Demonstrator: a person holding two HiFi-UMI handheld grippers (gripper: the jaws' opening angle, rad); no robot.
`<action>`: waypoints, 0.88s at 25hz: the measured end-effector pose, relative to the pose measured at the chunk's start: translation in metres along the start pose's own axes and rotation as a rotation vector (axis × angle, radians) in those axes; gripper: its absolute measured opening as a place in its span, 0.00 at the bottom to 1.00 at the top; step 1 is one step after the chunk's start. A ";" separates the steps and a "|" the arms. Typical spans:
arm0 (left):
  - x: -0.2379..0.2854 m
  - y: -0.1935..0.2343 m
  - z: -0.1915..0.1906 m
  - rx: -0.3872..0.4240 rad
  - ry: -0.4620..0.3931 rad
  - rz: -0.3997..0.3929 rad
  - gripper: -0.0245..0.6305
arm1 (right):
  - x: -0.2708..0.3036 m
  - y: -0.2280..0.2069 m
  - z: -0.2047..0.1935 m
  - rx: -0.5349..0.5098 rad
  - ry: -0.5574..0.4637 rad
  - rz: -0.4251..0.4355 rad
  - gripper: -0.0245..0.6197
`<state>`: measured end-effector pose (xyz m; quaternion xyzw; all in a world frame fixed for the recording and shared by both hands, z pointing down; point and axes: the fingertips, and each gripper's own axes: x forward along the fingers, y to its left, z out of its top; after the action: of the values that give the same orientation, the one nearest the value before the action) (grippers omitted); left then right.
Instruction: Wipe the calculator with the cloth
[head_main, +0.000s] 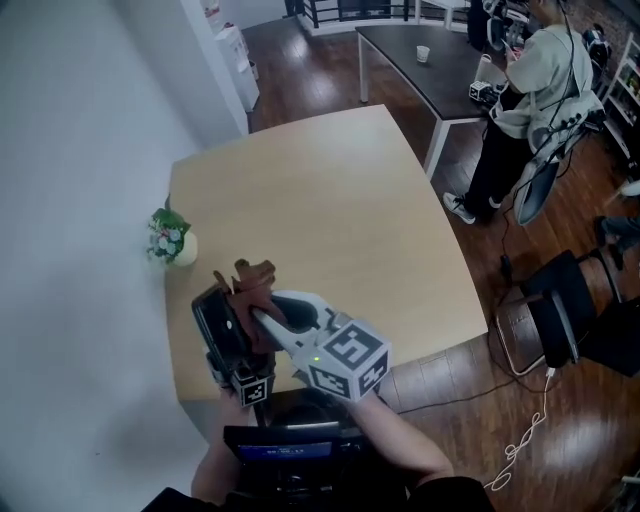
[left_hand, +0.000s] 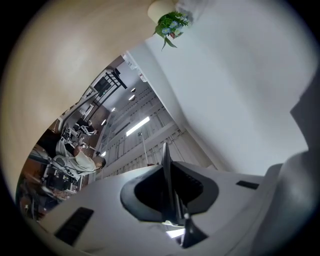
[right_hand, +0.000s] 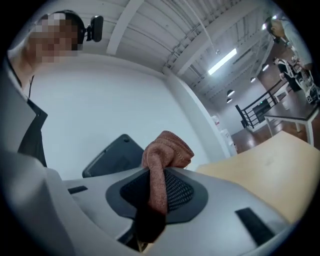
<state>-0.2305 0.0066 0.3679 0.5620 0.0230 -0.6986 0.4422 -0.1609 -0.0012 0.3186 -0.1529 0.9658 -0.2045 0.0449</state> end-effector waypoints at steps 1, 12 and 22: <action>0.002 0.003 -0.003 0.002 -0.011 -0.005 0.12 | -0.006 0.004 0.014 0.009 -0.031 0.032 0.16; 0.012 0.080 -0.068 0.008 -0.009 0.054 0.13 | -0.062 0.000 0.071 0.168 -0.126 0.325 0.16; 0.021 0.096 -0.080 0.034 0.007 0.089 0.11 | -0.083 -0.080 0.035 0.168 -0.023 0.058 0.16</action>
<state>-0.1069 -0.0219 0.3658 0.5723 -0.0124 -0.6765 0.4633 -0.0545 -0.0586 0.3212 -0.1229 0.9487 -0.2818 0.0745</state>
